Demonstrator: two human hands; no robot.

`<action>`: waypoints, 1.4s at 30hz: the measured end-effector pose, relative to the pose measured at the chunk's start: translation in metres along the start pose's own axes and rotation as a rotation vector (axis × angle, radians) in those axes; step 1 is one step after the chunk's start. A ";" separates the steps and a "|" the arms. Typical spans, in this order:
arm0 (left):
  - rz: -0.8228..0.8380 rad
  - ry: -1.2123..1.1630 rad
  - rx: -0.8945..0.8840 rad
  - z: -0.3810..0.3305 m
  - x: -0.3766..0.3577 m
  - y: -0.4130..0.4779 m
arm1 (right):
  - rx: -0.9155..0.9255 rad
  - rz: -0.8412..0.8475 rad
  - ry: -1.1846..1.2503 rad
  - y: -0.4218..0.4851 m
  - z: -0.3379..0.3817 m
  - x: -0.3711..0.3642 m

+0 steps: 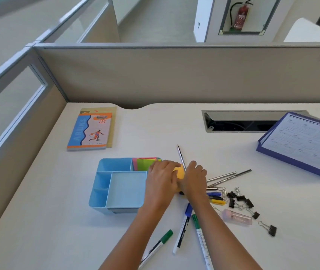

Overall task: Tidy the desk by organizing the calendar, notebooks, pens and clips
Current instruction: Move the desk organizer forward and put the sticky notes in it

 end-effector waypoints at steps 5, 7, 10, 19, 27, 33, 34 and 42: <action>-0.042 -0.007 0.073 0.015 0.014 0.000 | -0.082 0.169 0.037 0.018 -0.012 0.005; -0.046 -0.029 0.101 0.017 0.018 -0.001 | -0.098 0.206 0.082 0.020 -0.018 0.007; -0.020 -0.071 0.159 0.018 0.019 -0.004 | -0.123 0.261 0.254 0.017 -0.028 0.014; -0.003 -0.199 0.273 0.017 0.030 -0.007 | -0.029 0.345 0.974 -0.012 -0.039 0.059; -0.161 -0.659 0.442 0.027 0.059 -0.002 | 0.164 0.412 1.168 -0.030 0.017 0.080; -0.235 -0.555 0.433 0.055 0.082 0.004 | 0.295 0.325 1.100 -0.028 0.056 0.078; -0.230 -0.530 0.428 0.059 0.084 0.005 | 0.313 0.287 1.054 -0.026 0.060 0.076; -0.118 -0.341 0.406 0.079 0.076 0.003 | 0.357 0.129 0.803 -0.022 0.065 0.056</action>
Point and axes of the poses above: each hand's wrist, its own y-axis towards the middle knuckle, its own x-axis out of the back of the hand, z = x × y, the point moved 1 cm from there along y, towards the middle knuckle, and after that the axes turned 8 degrees about -x, right-handed, at the moved point
